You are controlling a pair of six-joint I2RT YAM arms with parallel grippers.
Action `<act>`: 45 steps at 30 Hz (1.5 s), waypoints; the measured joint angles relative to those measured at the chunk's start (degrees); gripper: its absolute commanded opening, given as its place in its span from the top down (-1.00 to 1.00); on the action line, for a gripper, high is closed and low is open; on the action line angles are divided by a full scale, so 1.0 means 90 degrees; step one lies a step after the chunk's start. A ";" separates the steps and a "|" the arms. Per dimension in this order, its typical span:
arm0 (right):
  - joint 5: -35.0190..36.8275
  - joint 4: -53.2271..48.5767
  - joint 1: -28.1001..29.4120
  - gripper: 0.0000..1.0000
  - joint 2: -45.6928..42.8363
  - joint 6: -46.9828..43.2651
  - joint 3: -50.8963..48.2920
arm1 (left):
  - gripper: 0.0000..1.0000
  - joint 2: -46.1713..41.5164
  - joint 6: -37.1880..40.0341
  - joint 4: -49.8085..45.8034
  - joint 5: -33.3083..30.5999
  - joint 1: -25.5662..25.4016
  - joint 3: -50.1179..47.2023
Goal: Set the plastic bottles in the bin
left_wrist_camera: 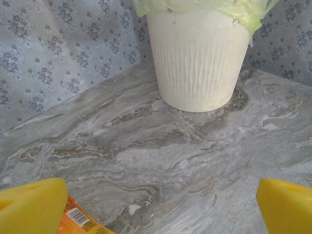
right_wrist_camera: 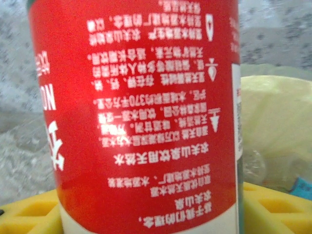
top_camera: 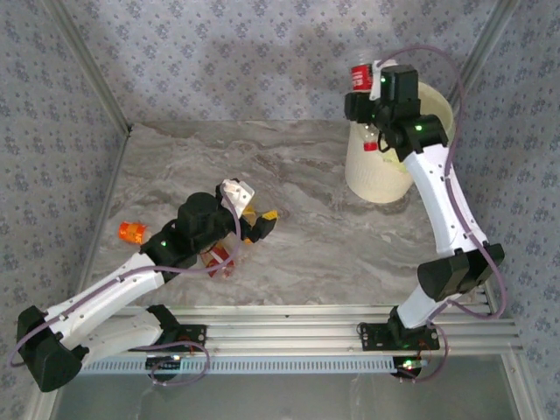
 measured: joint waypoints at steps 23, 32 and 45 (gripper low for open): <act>0.0913 0.1027 -0.0896 -0.44 0.0901 0.0347 0.0646 | -0.99 0.0187 -0.0005 -0.0049 0.0287 0.0000 0.0000; 0.1098 0.1146 -0.0920 -0.44 0.1132 0.0109 0.0420 | -0.99 0.0216 -0.0005 -0.0051 0.0352 0.0000 0.0000; 0.0925 0.1273 -0.0996 -0.55 0.1132 0.0015 -0.0403 | -0.99 0.0265 -0.0007 -0.0097 0.0493 0.0000 0.0005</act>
